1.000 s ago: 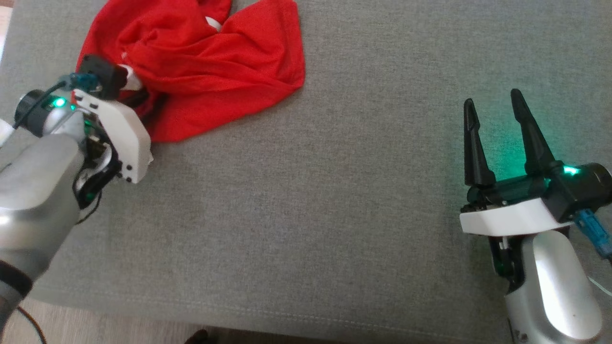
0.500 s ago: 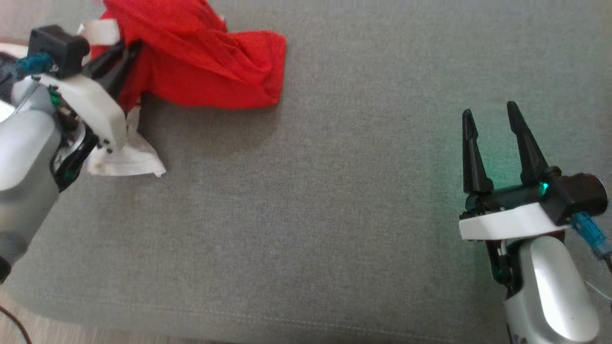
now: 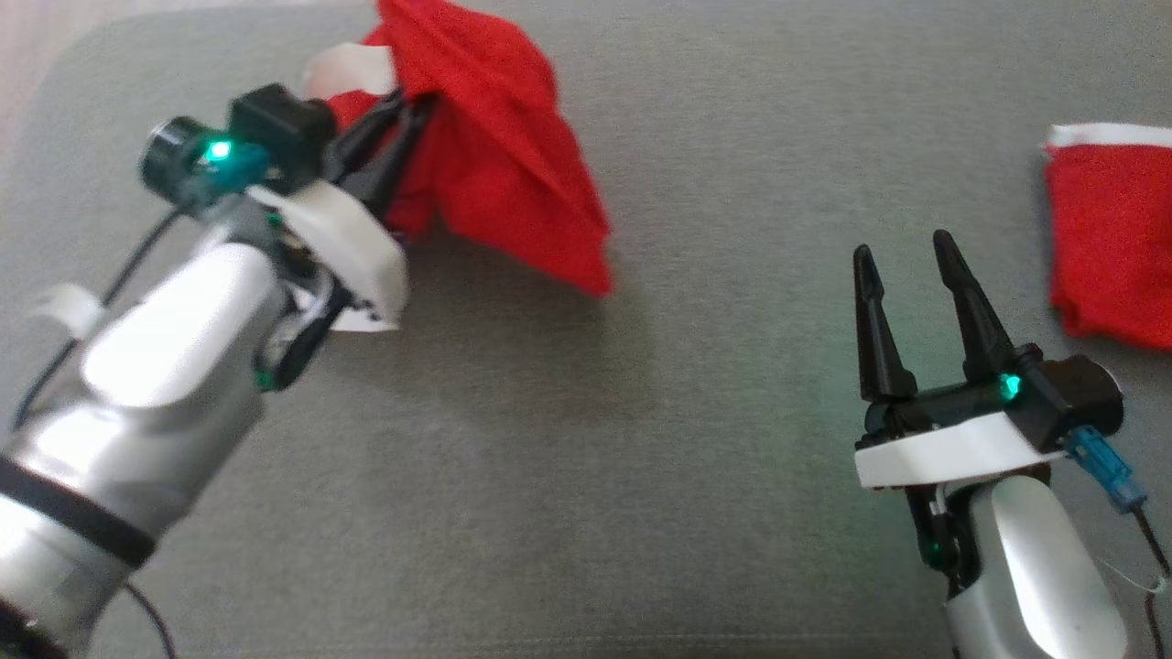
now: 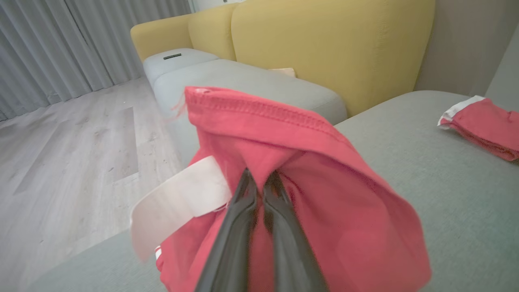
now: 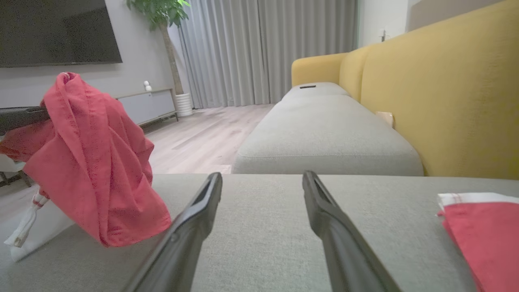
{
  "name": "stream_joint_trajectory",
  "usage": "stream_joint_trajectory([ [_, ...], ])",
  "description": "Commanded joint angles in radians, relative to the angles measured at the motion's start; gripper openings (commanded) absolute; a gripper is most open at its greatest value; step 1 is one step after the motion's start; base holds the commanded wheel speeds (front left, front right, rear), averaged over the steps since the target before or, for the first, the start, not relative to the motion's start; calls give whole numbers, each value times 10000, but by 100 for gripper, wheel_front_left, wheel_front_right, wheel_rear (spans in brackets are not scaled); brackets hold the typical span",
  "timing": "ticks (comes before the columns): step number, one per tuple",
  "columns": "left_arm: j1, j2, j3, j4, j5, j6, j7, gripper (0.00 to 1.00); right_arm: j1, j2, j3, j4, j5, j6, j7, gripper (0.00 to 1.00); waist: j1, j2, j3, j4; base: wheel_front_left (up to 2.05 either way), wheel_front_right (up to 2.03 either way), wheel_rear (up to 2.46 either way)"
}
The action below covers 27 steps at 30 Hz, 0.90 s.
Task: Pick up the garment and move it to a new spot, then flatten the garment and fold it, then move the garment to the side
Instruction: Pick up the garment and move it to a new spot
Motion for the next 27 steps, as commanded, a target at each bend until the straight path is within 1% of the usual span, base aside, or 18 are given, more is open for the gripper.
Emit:
stream_joint_trajectory([
  [1, -572, 236, 457, -188, 38, 112, -41, 0, -165, -14, 266, -323, 108, -9, -105, 100, 1, 0, -72, -399, 0, 0, 0],
  [6, -620, -761, 52, 204, 409, 757, 137, 0, -260, -14, 374, -401, 334, -9, -106, 100, 1, 0, 33, -1229, 0, 0, 0],
  [10, -532, -1689, -469, 904, 785, 1175, 285, 0, -252, -14, 428, -434, 481, -9, -106, 100, 1, 0, 137, -1731, 0, 0, 0],
  [11, -452, -1941, -617, 1109, 852, 1243, 325, 34, -248, -14, 450, -440, 514, -9, -106, 100, 1, 0, 156, -1832, 0, 0, 0],
  [12, -362, -2211, -775, 1287, 890, 1224, 358, 100, -238, -14, 448, -449, 537, -9, -106, 100, 1, 0, 172, -1890, 0, 0, 0],
  [16, 73, -3084, -1216, 1760, 886, 835, 215, 100, -211, -14, 385, -488, 591, -9, -106, 100, 1, 0, 182, -1954, 0, 0, 0],
  [19, 298, -3406, -1298, 1997, 884, 672, 56, 100, -161, -14, 201, -536, 590, -9, -106, 100, 1, 0, 161, -1734, 0, 0, 0],
  [21, 407, -3480, -1231, 2067, 887, 619, -35, 100, -123, -14, 151, -529, 547, -9, -106, 100, 1, 0, 108, -1501, 0, 0, 0],
  [23, 505, -3437, -1019, 2059, 889, 665, -97, 100, -88, -14, 120, -511, 497, -9, -106, 100, 1, 0, 23, -1249, 0, 0, 0],
  [25, 610, -3289, -652, 1862, 921, 762, -126, 100, -56, -14, 86, -500, 460, -9, -106, 100, 1, 0, -84, -983, 0, 0, 0],
  [27, 794, -3016, -23, 1292, 1081, 953, -132, 100, -20, -14, 49, -478, 413, -9, -106, 100, 1, 0, -203, -702, 0, 0, 0],
])
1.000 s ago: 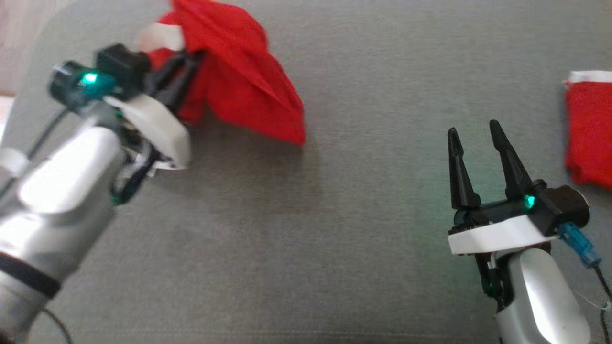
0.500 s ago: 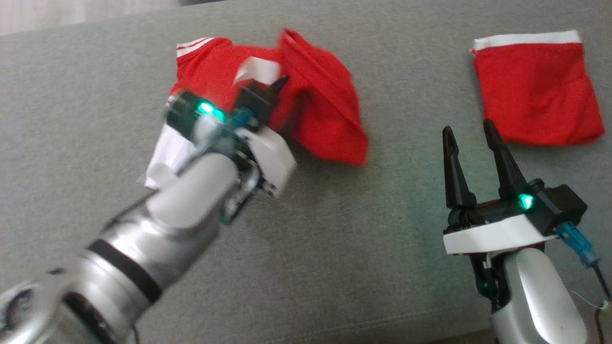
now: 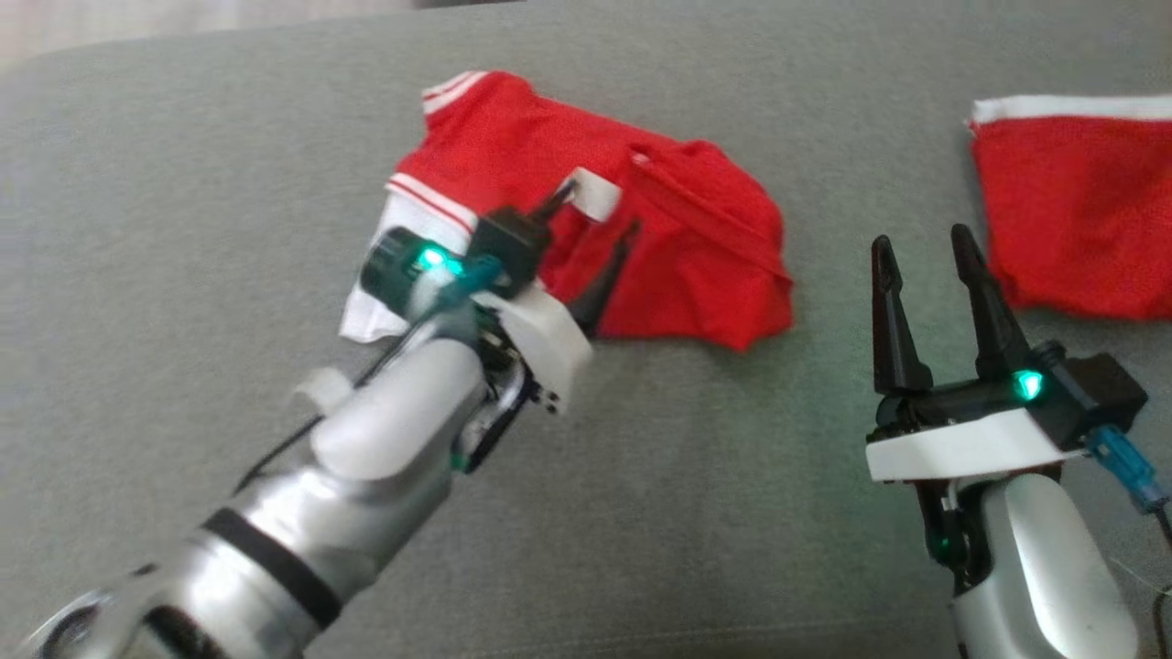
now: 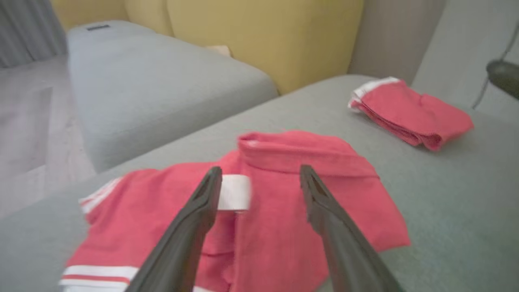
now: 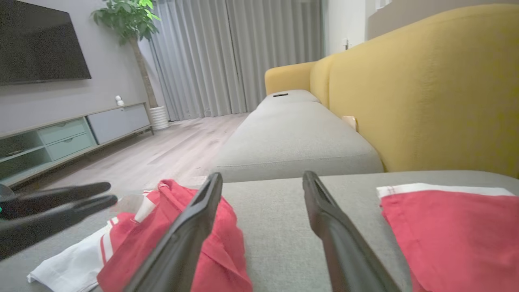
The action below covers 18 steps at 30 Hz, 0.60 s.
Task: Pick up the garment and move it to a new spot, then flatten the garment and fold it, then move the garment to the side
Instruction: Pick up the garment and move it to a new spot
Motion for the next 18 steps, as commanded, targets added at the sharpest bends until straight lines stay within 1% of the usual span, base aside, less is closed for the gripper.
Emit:
stream_joint_trajectory([
  [1, -69, 516, 899, -749, 257, 188, -118, 100, -1, -18, 180, -297, -98, -9, -106, 100, 0, 0, -277, 508, 0, 0, 0],
  [2, 129, 719, 1252, -1055, 356, 291, -119, 100, 24, -18, 176, -276, -117, -9, -106, 100, 0, 0, -348, 632, 0, 0, 0],
  [3, 611, 1124, 1950, -1616, 532, 467, -121, 100, 86, -18, 152, -242, -169, -9, -106, 100, 0, 0, -498, 891, 0, 0, 0],
  [4, 871, 1313, 2297, -1885, 624, 535, -121, 100, 123, -18, 127, -229, -187, -9, -106, 100, 0, 0, -579, 1023, 0, 0, 0],
  [7, 1768, 1785, 3341, -2620, 855, 661, -122, 100, 268, -18, 71, -160, -217, -9, -106, 100, 0, 0, -832, 1336, 0, 0, 0],
  [9, 2447, 1998, 4042, -3027, 990, 734, -122, 100, 366, -18, 71, -106, -217, -9, -106, 100, 0, 0, -991, 1483, 0, 0, 0],
  [10, 2447, 1998, 4042, -3027, 990, 734, -122, 100, 366, -18, 71, -106, -217, -9, -106, 100, 0, 0, -991, 1483, 0, 0, 0],
  [14, 3866, 2101, 5180, -3731, 1343, 587, -123, 100, 563, -18, 119, -9, -180, -9, -106, 100, 0, 0, -1247, 1637, 0, 0, 0],
  [18, 5169, 1760, 6227, -4271, 1689, 384, -123, 100, 733, -18, 199, 63, -124, -9, -107, 100, 0, 0, -1405, 1646, 0, 0, 0],
])
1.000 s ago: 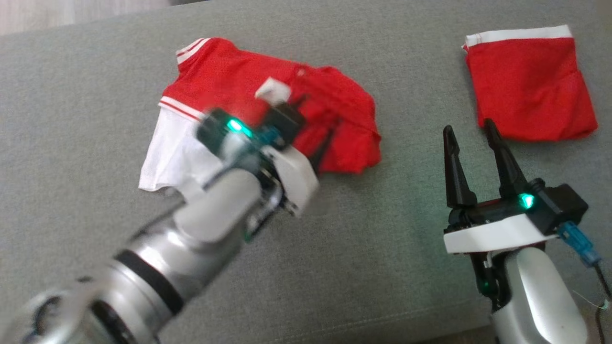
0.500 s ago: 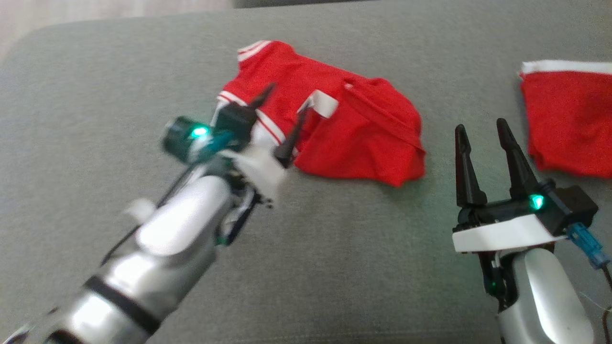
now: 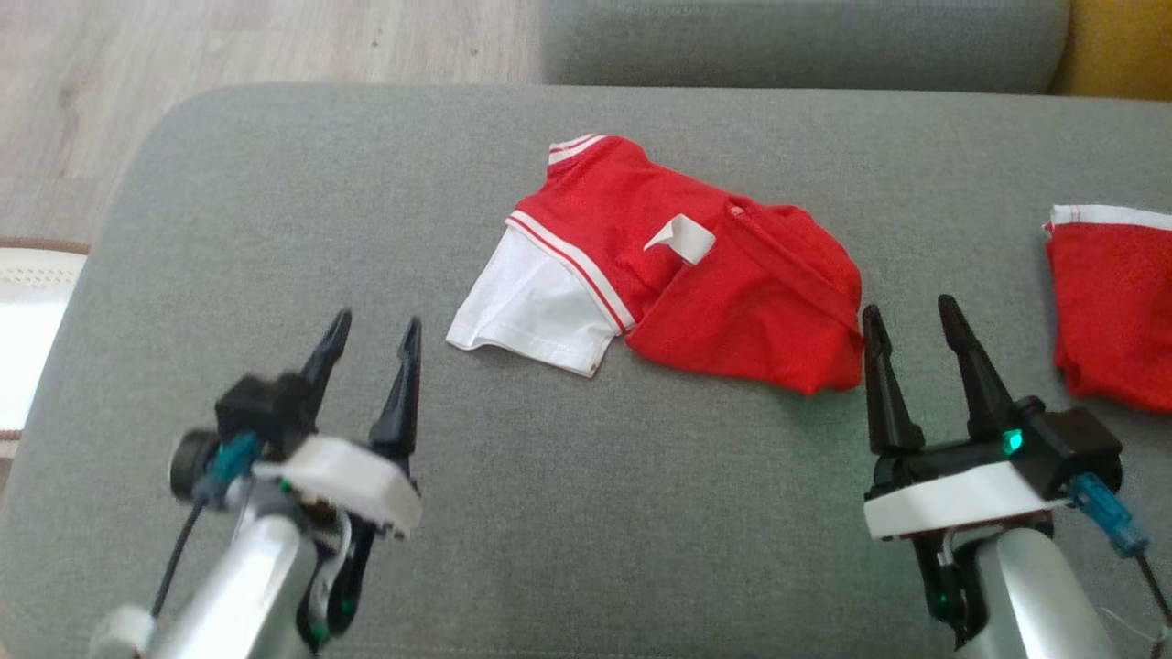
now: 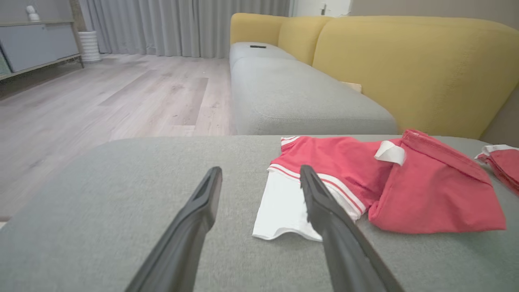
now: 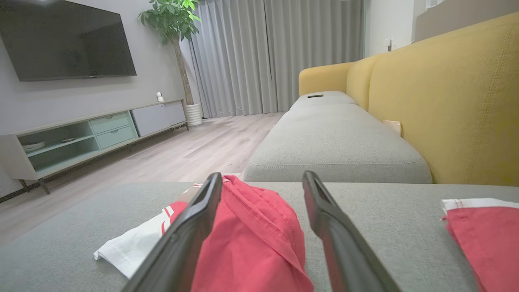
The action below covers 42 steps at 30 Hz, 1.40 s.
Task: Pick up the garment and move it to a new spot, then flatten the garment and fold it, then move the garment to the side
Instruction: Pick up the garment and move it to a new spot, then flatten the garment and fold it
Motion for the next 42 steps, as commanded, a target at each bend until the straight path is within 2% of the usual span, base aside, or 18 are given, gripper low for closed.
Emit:
stream_joint_trajectory([
  [1, -231, 22, 607, -417, 160, -86, -90, 100, -88, -22, 244, -264, 60, -9, -107, 100, 1, -1, -44, 2, 0, 0, 0],
  [5, 469, -480, 1308, -649, 656, -496, -91, 100, 4, -22, 220, -209, 81, -9, -107, 100, 1, -1, -41, 57, 0, 0, 0],
  [10, 585, -996, 1750, -559, 1241, -1097, -91, 100, -365, -22, 318, 102, -225, -9, -42, 100, 1, -1, 173, 309, 0, 0, 0],
  [18, 382, -1768, 2122, -170, 1892, -1872, -91, 100, -2259, -22, 621, 1530, -359, -9, 1256, 100, 1, -1, 762, 1107, 0, 0, 0],
  [25, 320, -2171, 2364, 134, 2154, -2236, -91, 100, -3911, -394, 470, 3226, -130, -9, 2306, 100, 1, -1, 1112, 1819, 0, 0, 0],
  [31, 336, -2309, 2578, 267, 2295, -2396, -91, 100, -4577, -575, 425, 4203, -16, -9, 2675, 100, 1, -1, 1179, 2040, 0, 0, 0],
  [33, 354, -2334, 2641, 298, 2328, -2426, -91, 100, -4693, -577, 492, 4402, 70, -9, 2650, 0, 1, -1, 1165, 2018, 0, 0, 0],
  [42, 450, -2373, 2896, 373, 2521, -2510, -91, 100, -4518, -474, 1409, 4158, 653, -9, 1741, 0, 1, -1, 885, 1364, 0, 0, 0],
])
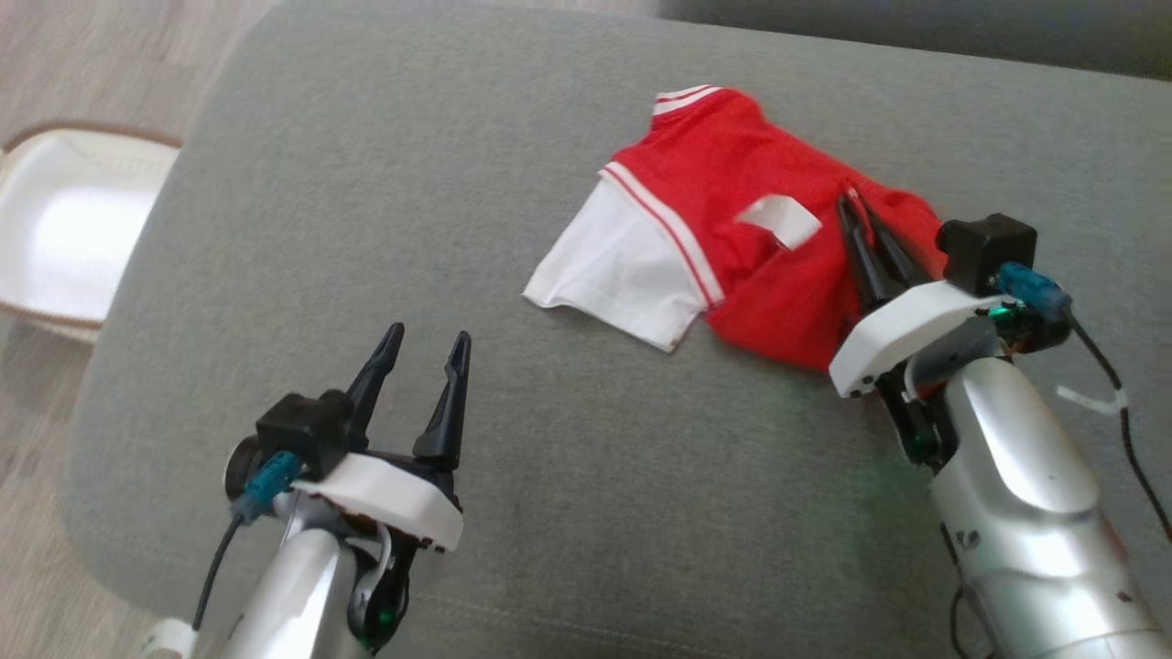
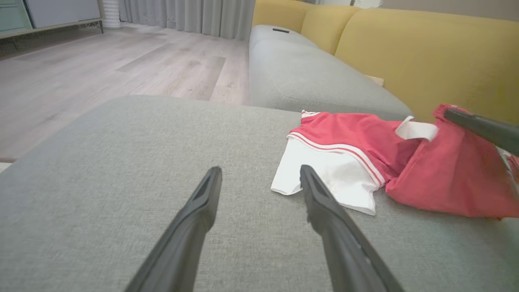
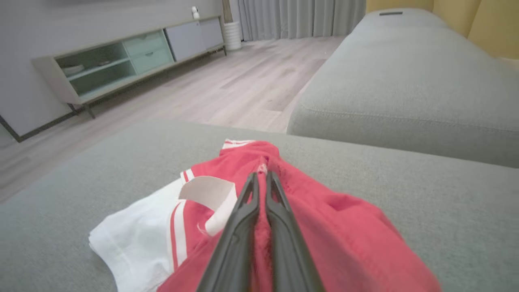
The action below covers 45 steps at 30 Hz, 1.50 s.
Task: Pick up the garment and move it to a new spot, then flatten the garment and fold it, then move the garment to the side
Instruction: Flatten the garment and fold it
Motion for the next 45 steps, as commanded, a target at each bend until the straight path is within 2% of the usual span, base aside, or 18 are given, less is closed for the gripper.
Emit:
stream_joint_trajectory([
  [1, -276, 30, 421, -249, 80, -58, -91, 100, 2, 128, 328, -566, 242, -9, -221, 0, 0, 0, -178, -308, 0, 0, 0],
  [5, -140, 25, 615, -221, 173, -82, -91, 100, 1133, 76, 917, -1534, 935, -9, -262, 0, 0, 0, -469, -875, 0, 0, 0],
  [9, 40, 22, 774, -192, 264, -101, -91, 100, 2700, -387, 1099, -2666, 1499, -9, 68, 0, 0, 0, -804, -1427, 0, 0, 0],
  [15, 183, 19, 859, -228, 343, -128, -91, 100, 4327, -1033, -365, -3884, 1364, -9, 513, 0, 0, 0, -1061, -2008, 0, 0, 0],
  [21, 181, 18, 721, -241, 278, -139, -91, 100, 4682, -755, -2095, -4132, 603, -9, 577, 0, 0, 0, -1078, -2205, 0, 0, 0],
  [25, 212, 17, 646, -179, 287, -145, -91, 100, 4684, -411, -2388, -3964, 154, -9, 518, 0, 0, 0, -1062, -2265, 0, 0, 0],
  [26, 218, 17, 640, -170, 291, -146, -91, 100, 4682, -344, -2406, -3904, 86, -9, 477, 10, 0, 0, -1059, -2275, 0, 0, 0],
  [27, 223, 17, 639, -167, 293, -147, -91, 100, 4686, -284, -2420, -3834, 5, -9, 435, 80, 0, 0, -1053, -2282, 0, 0, 0],
  [28, 225, 17, 639, -168, 294, -148, -91, 100, 4685, -233, -2434, -3771, -83, -9, 395, 100, 0, 0, -1047, -2286, 0, 0, 0],
  [33, 213, 17, 684, -210, 282, -151, -91, 100, 4569, -11, -2077, -3945, -250, -9, -316, 100, 0, 0, -1021, -2322, 0, 0, 0],
  [37, 154, 17, 760, -524, 232, -156, -91, 100, 4350, -96, -1055, -4631, -138, -9, -1305, 100, 0, 0, -1014, -2280, 0, 0, 0],
  [45, 211, 17, 776, -975, 147, -137, -91, 100, 4240, -233, 244, -4948, 124, -9, -1702, 100, 0, 0, -966, -2037, 0, 0, 0],
])
